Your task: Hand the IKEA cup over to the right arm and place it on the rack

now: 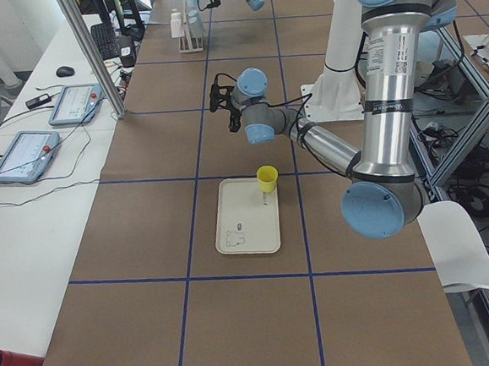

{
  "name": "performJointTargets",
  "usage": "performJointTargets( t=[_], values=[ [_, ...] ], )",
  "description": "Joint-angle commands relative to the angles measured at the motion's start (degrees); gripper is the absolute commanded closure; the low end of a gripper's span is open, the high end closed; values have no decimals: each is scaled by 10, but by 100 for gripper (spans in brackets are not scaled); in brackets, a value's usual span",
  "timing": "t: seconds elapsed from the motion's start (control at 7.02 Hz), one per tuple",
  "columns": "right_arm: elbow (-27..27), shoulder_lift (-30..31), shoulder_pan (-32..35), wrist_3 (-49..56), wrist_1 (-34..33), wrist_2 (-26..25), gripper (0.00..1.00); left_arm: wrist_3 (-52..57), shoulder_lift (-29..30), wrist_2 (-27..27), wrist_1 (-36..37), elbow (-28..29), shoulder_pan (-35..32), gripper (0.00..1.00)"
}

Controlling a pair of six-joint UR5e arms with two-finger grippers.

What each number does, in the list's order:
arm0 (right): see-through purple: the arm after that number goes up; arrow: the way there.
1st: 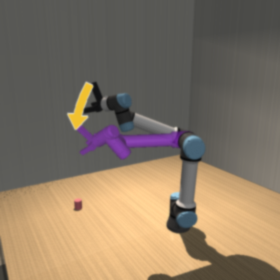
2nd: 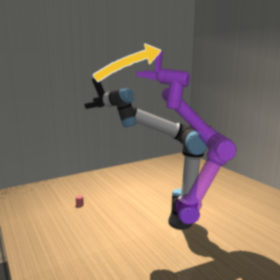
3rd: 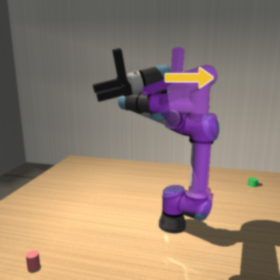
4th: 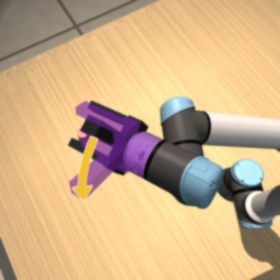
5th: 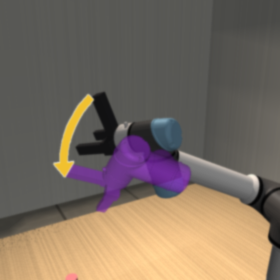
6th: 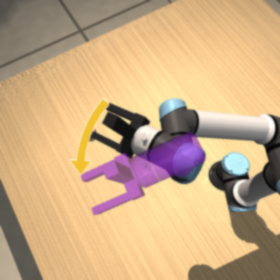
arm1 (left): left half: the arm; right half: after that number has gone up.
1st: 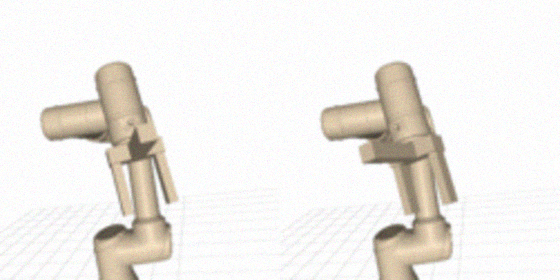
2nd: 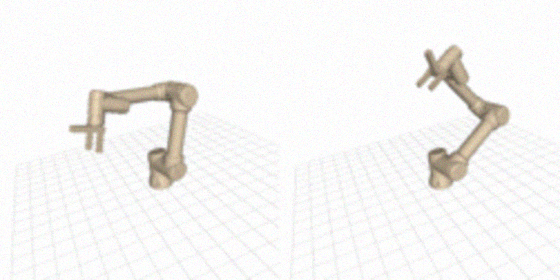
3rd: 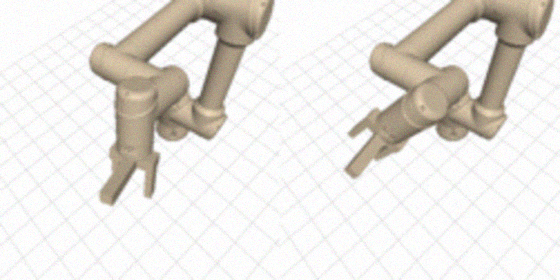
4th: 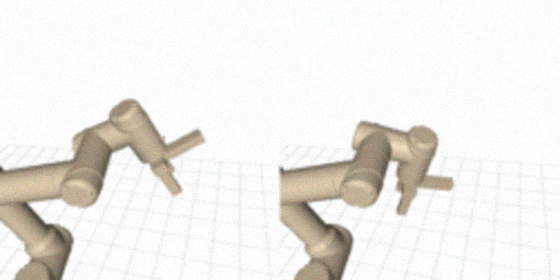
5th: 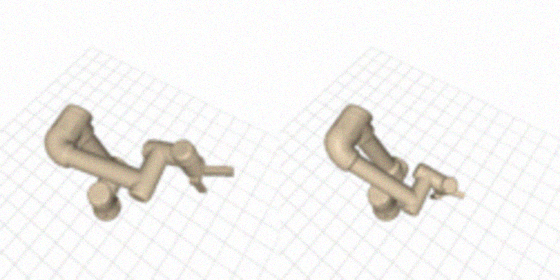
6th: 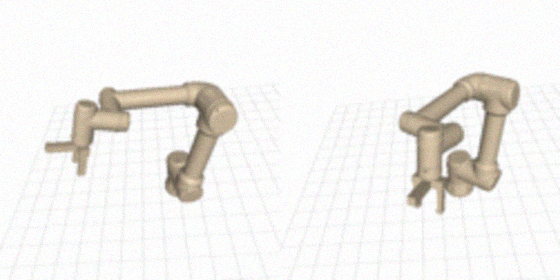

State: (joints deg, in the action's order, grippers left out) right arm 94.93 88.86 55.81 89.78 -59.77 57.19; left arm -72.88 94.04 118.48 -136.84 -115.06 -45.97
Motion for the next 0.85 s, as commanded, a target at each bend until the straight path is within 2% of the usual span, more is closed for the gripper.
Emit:
performJointTargets(
  t=[0.0, 0.71],
  values=[
    [-5, -1, -8, -1, 1, -15, 100, -1, 0, 0, 0, -1, 0, 0],
    [-17, -17, -16, -2, -3, -23, 100, -1, -1, 0, 0, 1, 1, 0]
  ],
)
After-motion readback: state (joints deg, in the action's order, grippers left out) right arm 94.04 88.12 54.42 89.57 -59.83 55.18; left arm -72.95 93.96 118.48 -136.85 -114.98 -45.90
